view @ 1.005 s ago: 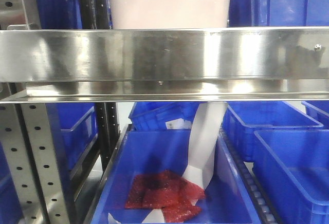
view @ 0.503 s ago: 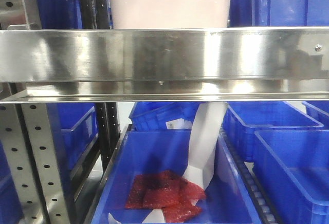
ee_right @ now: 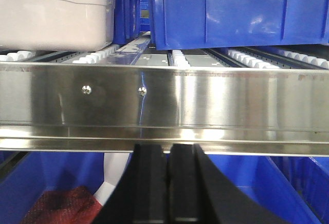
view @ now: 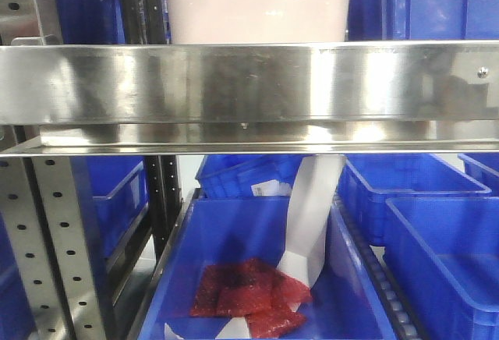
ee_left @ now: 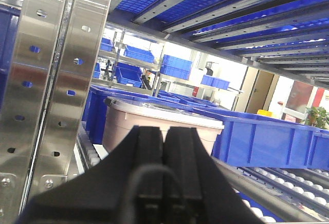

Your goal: Grab white bin and place on right shelf

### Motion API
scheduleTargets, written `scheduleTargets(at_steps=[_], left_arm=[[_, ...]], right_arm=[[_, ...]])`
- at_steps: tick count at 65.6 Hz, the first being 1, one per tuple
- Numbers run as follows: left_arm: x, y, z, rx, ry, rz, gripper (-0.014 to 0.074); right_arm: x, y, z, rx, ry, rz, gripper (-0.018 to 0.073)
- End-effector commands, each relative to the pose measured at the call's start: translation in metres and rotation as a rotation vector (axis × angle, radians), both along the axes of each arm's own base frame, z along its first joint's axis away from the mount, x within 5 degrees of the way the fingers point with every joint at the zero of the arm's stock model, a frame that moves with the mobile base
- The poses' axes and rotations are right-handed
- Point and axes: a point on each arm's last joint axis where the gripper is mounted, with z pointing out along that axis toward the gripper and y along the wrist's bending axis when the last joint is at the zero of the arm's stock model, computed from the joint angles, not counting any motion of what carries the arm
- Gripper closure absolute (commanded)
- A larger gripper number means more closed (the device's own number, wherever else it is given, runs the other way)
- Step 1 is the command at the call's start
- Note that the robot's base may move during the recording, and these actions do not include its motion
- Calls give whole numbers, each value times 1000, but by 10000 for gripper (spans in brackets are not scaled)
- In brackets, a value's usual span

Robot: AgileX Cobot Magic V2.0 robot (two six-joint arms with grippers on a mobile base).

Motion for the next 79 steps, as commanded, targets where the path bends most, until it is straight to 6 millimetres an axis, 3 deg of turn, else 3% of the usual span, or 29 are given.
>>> scheduleTargets(at_steps=[1,28,38,49,58,79], left_arm=[[-1,2,9,-26,-22,13,713],[-3,3,10,-31,-32,15,713],[-10,8,8,93,-114,114,713],[-6,10,-22,70,-27,201,713],[0,12,-57,289,49,311,713],[3,17,-104,197,97,377,713]], right_arm=[[-2,0,8,-9,-98,-5,531],[-2,0,8,-9,-98,-5,531],[-2,0,8,-9,-98,-5,531],[-2,0,8,-9,-98,-5,531],[-2,0,8,-9,-98,-5,531],[-2,0,8,-9,-98,-5,531]])
